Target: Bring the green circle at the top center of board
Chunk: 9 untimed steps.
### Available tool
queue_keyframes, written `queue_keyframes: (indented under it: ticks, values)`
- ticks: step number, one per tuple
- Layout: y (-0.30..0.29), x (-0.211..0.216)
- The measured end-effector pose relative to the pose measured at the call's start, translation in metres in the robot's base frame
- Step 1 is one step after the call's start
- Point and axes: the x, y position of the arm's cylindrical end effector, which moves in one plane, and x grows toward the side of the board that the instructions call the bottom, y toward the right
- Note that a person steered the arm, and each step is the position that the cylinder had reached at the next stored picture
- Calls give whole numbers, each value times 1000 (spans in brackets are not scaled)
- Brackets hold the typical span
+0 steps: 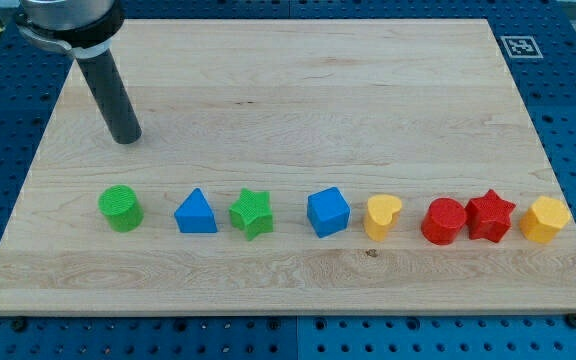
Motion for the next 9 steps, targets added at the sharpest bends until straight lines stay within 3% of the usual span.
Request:
queue_keyframes:
  ticks: [3, 5, 6, 7, 8, 9]
  values:
    - [0, 0]
    - [-25, 103]
    - [15, 141]
    - [65, 133]
    - [47, 119]
    - [21, 147]
